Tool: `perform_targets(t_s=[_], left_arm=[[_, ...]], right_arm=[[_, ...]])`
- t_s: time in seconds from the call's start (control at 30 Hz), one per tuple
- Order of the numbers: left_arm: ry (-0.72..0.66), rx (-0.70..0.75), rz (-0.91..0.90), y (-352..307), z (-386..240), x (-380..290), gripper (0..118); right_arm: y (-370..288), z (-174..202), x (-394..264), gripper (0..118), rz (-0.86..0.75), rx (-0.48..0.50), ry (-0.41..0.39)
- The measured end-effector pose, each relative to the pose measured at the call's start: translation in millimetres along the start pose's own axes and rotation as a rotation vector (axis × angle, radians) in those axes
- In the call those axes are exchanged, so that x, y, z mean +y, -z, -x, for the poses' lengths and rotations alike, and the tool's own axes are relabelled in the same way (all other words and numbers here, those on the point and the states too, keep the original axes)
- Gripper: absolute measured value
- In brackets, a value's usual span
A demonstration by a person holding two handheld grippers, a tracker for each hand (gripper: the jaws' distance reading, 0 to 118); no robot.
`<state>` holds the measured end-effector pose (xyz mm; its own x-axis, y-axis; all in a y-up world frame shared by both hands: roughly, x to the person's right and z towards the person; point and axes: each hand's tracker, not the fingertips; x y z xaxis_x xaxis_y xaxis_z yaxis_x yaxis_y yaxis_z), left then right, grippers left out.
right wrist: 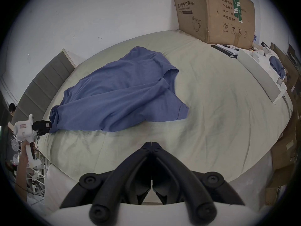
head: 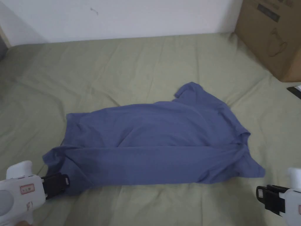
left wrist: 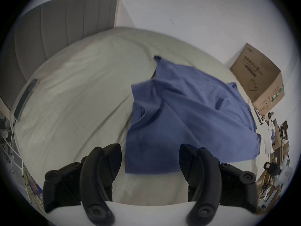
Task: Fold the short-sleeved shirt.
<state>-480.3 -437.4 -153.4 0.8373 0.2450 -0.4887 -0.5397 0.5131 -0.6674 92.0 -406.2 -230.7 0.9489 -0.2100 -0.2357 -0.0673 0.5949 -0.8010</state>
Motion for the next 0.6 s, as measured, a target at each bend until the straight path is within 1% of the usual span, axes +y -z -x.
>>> perform_targets(t_s=[0.03, 0.07, 0.1, 0.13, 0.17, 0.2, 0.23, 0.27, 0.3, 0.33, 0.37, 0.4, 0.43, 0.47, 0.5, 0.6], left_arm=[[-0.018, 0.011, 0.054, 10.3, -1.9, 0.2, 69], [-0.007, 0.012, 0.082, 17.3, -10.3, -4.3, 63], [0.058, 0.097, 0.04, 16.3, -19.3, -9.6, 53], [0.147, 0.132, 0.013, 12.8, -28.5, -12.0, 37], [0.163, 0.118, 0.002, 7.8, -32.6, -12.2, 10], [0.146, 0.116, 0.009, 9.7, -29.0, -9.7, 4], [0.132, 0.112, 0.013, 9.7, -25.9, -6.5, 4], [0.064, 0.067, 0.039, 12.5, -21.7, -3.1, 4], [0.058, 0.064, 0.065, 15.4, -19.6, -0.7, 4], [0.076, 0.069, 0.052, 12.2, -21.0, 0.3, 4], [0.082, 0.062, 0.056, 9.2, -21.4, 0.8, 4], [0.087, 0.058, 0.055, 6.8, -21.3, 1.8, 4], [0.101, 0.052, 0.055, 3.6, -21.7, 2.9, 4], [0.109, 0.049, 0.052, -0.4, -22.6, 3.3, 4], [0.11, 0.046, 0.051, -3.3, -22.8, 4.7, 4], [0.111, 0.037, 0.048, -9.0, -24.2, 8.6, 4]], right_arm=[[-0.4, -0.7, 0.0, 0, 0.0, -0.006, -0.005], [-0.3, -1.5, 0.6, 0, -0.001, -0.015, -0.008], [0.1, -2.9, 1.5, 0, -0.001, -0.019, -0.009], [0.8, -5.3, 2.8, 0, 0.0, -0.021, -0.008], [1.4, -7.4, 3.0, 0, -0.001, -0.024, -0.004], [2.9, -9.8, 4.5, 0, -0.002, -0.025, 0.0], [6.1, -12.7, 7.5, 0, -0.001, -0.025, 0.003], [10.2, -15.3, 11.0, 0, -0.002, -0.03, 0.005], [14.2, -17.5, 14.3, 0, -0.002, -0.04, 0.008], [20.3, -21.1, 19.7, 8, 0.001, -0.044, 0.009], [27.6, -24.7, 26.3, 27, 0.011, -0.051, 0.009], [35.0, -27.2, 32.3, 60, 0.028, -0.065, 0.012], [44.0, -29.2, 38.4, 86, 0.045, -0.083, 0.009], [51.2, -30.1, 43.6, 100, 0.045, -0.102, 0.007], [57.2, -31.1, 48.2, 102, 0.036, -0.105, 0.006], [80.9, -30.5, 61.9, 101, 0.079, -0.093, 0.004]])
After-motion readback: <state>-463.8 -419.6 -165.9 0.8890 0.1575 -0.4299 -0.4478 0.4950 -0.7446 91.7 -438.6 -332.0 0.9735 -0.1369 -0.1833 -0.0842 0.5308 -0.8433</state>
